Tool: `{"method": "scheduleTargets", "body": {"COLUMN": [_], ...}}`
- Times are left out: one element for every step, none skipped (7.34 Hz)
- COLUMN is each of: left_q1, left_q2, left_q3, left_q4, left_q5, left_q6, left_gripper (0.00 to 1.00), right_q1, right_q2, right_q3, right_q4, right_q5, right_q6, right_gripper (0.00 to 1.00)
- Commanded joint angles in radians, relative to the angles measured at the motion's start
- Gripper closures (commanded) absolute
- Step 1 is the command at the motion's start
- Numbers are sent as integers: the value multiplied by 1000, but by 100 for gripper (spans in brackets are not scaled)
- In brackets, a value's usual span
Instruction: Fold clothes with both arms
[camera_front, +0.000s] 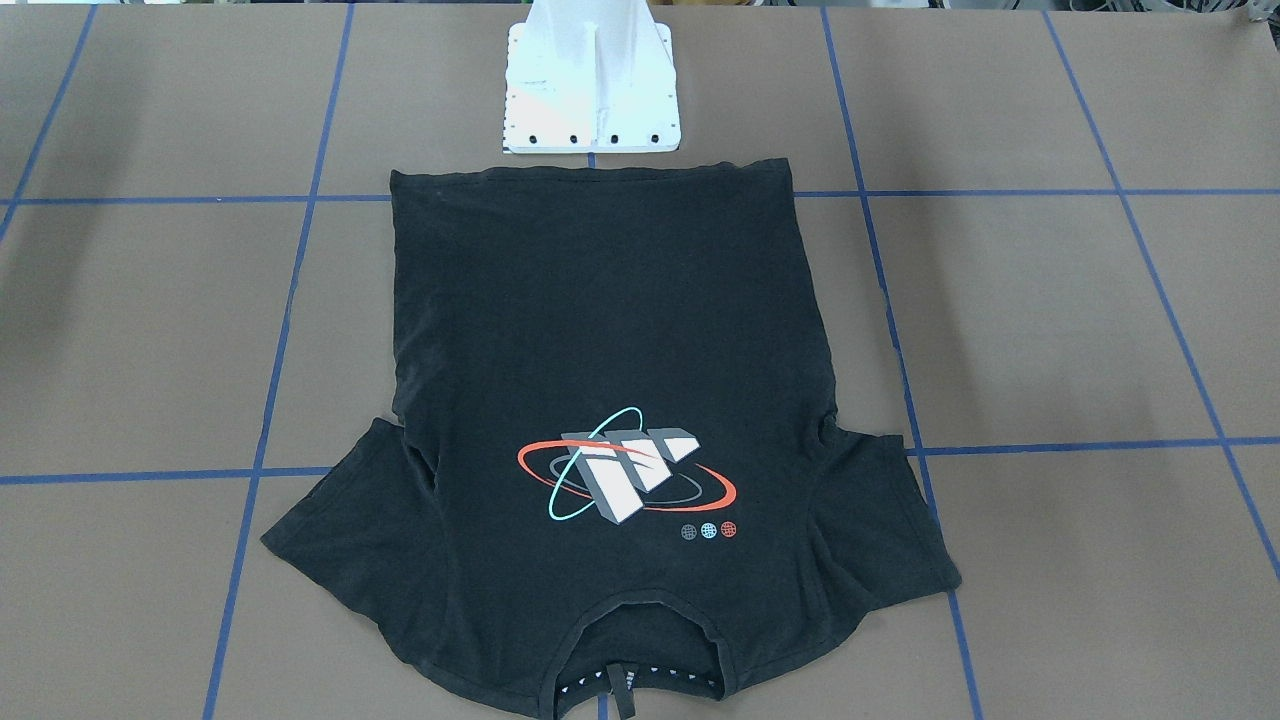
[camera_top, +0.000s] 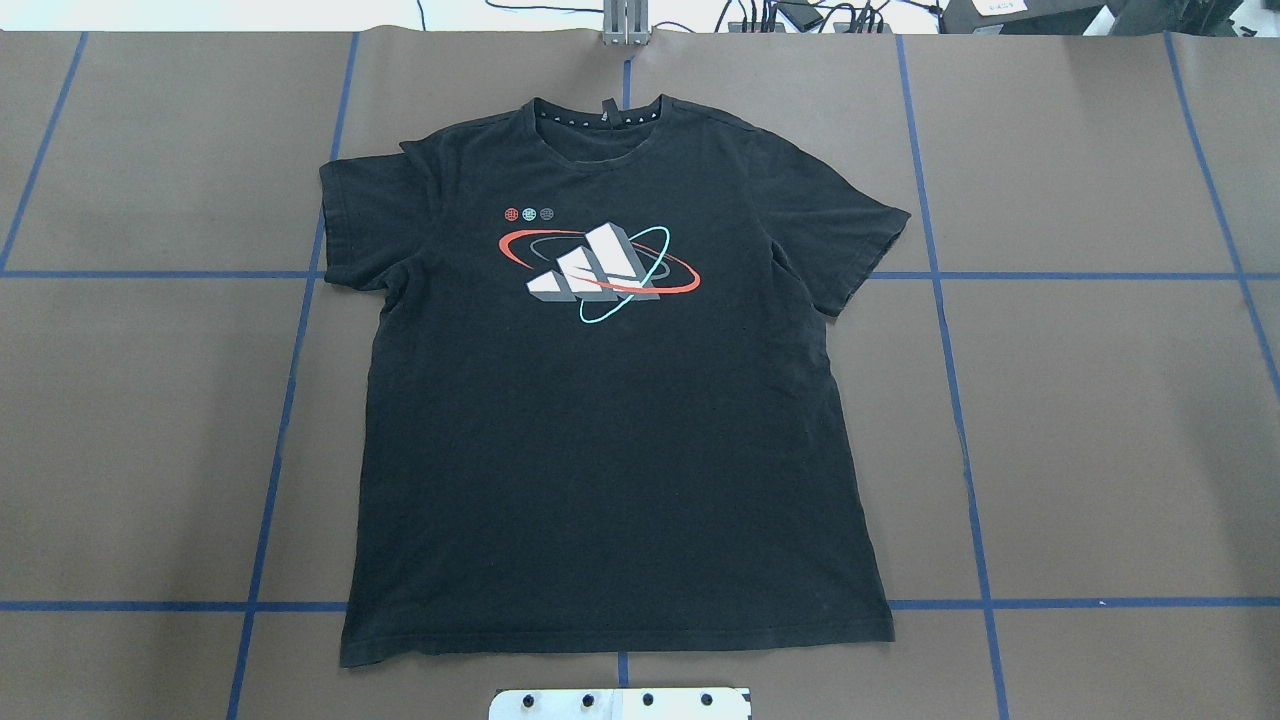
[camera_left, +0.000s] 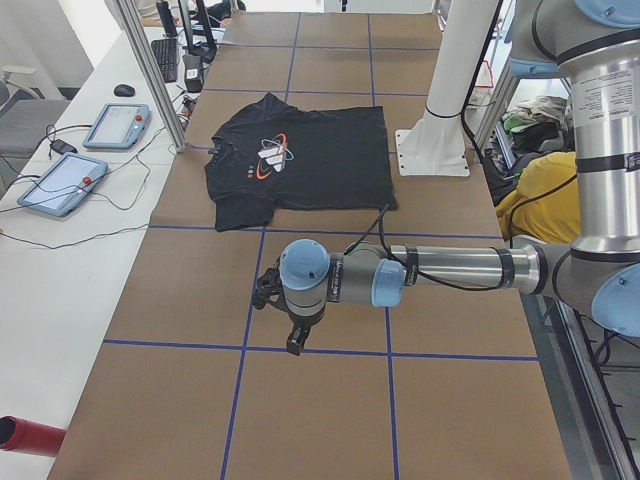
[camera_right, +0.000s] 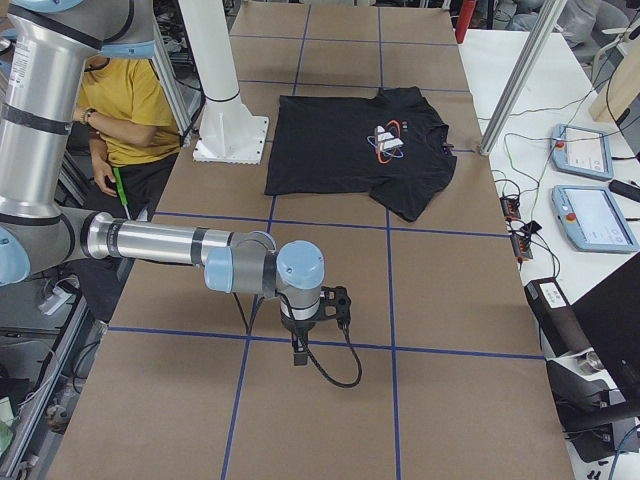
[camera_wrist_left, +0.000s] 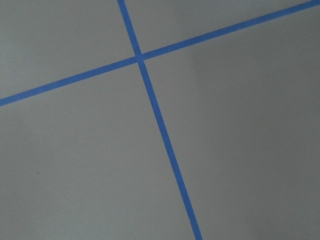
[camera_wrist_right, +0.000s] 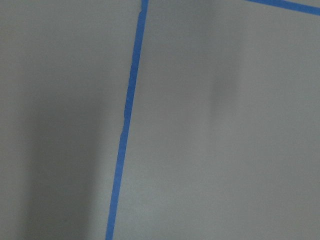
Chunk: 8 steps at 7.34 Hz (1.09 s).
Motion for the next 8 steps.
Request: {"method": "scheduleTargets", "body": {"left_q1": [0,0,2,2,2,2,2,2], "left_q2": [1,1,-6,-13,-15,-22,-26,-62], "left_q3": [-21,-47,-58,-78,-102,-107,-106,-89], "left_q4": [0,0,-3,-9,-35,-96,-207,-360], "left_q5": [5,9,11,11,11,8,9,11], "left_q6": [8,6,5,5,5,2,5,3], "left_gripper": [0,0,0,0,0,0,0,0], "right_q1": [1,1,0,0,0,0,0,0], "right_q2": [1,4,15,15,17,24,37,47], "right_q3": [5,6,12,14,12,12,11,9], "right_q4": [2,2,39,102,182,274,335,333], "right_q5": [-3,-3,2,5,6,-3,2,6], "right_q6": [-1,2,2,5,8,7,11,16], "right_gripper": [0,0,0,0,0,0,0,0]}}
